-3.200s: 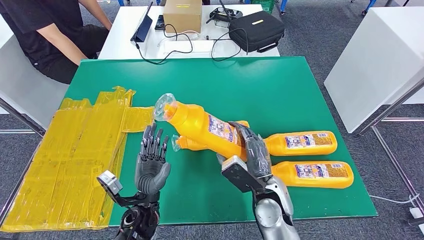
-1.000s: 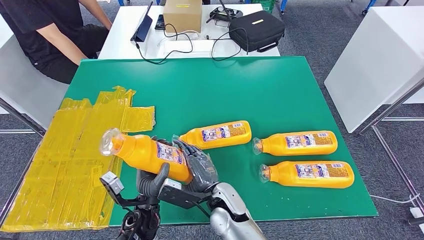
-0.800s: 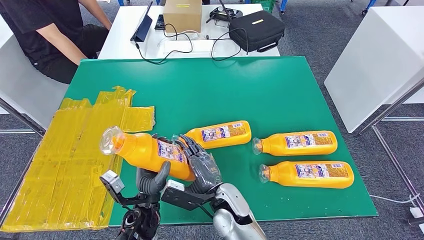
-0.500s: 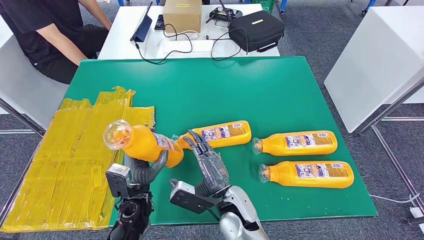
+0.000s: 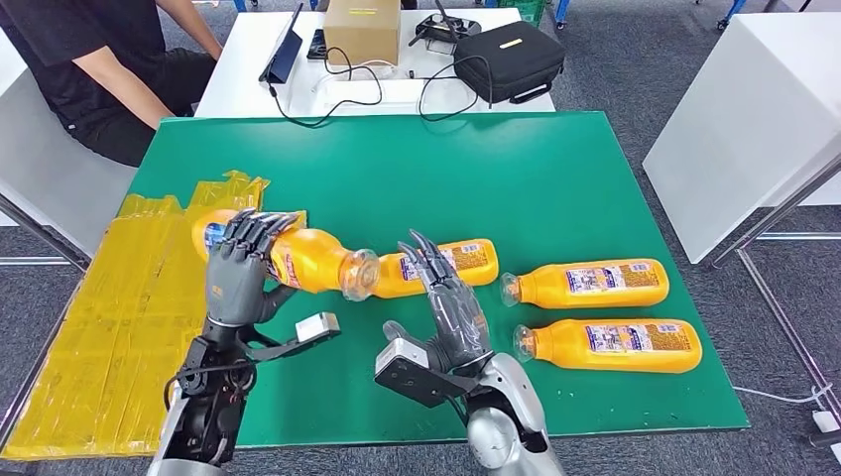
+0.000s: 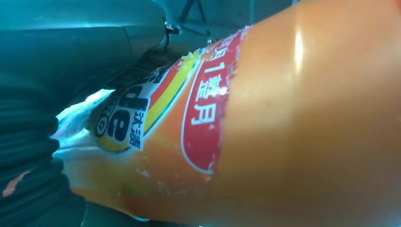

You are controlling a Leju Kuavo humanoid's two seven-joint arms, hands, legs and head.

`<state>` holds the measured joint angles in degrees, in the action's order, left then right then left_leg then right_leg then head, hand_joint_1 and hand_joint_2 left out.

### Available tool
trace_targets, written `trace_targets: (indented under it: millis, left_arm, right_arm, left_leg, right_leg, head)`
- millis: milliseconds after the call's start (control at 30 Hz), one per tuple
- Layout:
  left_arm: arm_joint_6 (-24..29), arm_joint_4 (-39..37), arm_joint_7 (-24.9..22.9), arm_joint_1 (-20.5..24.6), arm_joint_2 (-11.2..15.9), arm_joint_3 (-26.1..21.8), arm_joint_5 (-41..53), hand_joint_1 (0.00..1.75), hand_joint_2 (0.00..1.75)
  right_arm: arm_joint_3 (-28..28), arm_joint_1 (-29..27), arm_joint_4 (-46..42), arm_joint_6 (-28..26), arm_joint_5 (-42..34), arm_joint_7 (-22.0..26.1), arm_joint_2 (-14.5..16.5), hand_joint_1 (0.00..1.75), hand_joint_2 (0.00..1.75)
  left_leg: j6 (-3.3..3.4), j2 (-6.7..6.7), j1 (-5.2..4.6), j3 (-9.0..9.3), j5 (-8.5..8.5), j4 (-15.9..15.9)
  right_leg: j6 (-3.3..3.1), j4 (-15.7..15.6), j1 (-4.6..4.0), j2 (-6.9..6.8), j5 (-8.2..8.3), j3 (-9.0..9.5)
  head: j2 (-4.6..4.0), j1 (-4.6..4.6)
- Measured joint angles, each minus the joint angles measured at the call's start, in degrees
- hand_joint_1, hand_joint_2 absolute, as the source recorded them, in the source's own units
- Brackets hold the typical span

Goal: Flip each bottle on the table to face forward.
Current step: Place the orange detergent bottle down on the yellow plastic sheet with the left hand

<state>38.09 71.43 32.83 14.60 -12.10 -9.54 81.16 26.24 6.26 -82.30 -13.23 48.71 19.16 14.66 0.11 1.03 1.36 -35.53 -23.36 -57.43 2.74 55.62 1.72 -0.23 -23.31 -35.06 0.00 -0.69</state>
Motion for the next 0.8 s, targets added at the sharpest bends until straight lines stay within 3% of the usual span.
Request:
trace_targets:
  millis: [100, 167, 300, 367, 500, 800]
  left_arm:
    - [0.0, -1.4, -3.8, 2.6, 0.1, -2.7, 5.6, 1.75, 1.75]
    - [0.0, -3.0, -10.0, 4.0, 1.0, -2.3, 7.3, 1.75, 1.75]
    - [0.0, -9.4, -29.4, 6.6, 6.3, 5.4, 8.6, 1.75, 1.75]
    - [0.0, -12.4, -34.4, 7.3, 8.8, 9.2, 8.8, 1.75, 1.75]
    - [0.1, -16.5, -36.6, 7.6, 12.2, 13.3, 8.8, 1.75, 1.75]
    - [0.2, -25.7, -41.4, 9.3, 16.6, 14.5, 8.8, 1.75, 1.75]
  right_arm:
    - [-0.5, 0.7, -0.5, 0.2, -0.3, -0.1, -0.4, 0.00, 0.00]
    - [-0.9, 1.1, -0.8, 0.3, -0.6, -0.2, -0.5, 0.00, 0.00]
    - [-1.4, 1.4, -1.6, 1.1, -0.9, -0.5, -0.7, 0.00, 0.00]
    - [-1.6, 1.4, -1.9, 1.5, -0.9, -0.5, -0.9, 0.00, 0.00]
    - [-2.1, 1.4, -2.0, 1.6, -0.9, -0.2, -1.0, 0.00, 0.00]
    - [-2.5, 0.7, -1.7, 2.0, 0.0, 1.2, -1.0, 0.00, 0.00]
  left_leg:
    - [-0.02, -0.03, 0.01, -0.01, 0.04, 0.0]
    - [-0.02, -0.03, 0.01, -0.01, 0.04, 0.0]
    - [-0.02, -0.01, 0.01, -0.01, 0.05, 0.0]
    - [-0.02, -0.02, 0.01, -0.02, 0.05, 0.0]
    - [-0.02, 0.00, 0.00, -0.05, 0.04, 0.0]
    - [-0.03, -0.01, 0.02, -0.06, 0.04, 0.0]
  right_leg:
    - [-0.01, 0.0, -0.01, -0.01, 0.01, 0.00]
    - [-0.01, 0.0, -0.01, -0.01, 0.01, 0.00]
    - [-0.01, 0.0, -0.01, 0.00, 0.01, -0.01]
    - [-0.01, 0.0, -0.01, -0.01, 0.00, -0.01]
    - [-0.01, 0.0, 0.00, 0.00, 0.00, -0.03]
    - [-0.01, 0.0, -0.01, -0.01, -0.01, -0.07]
  head:
    - [0.00, -0.01]
    - [0.00, 0.00]
    - [0.00, 0.00]
    - [0.00, 0.01]
    - [0.00, 0.02]
    - [0.00, 0.01]
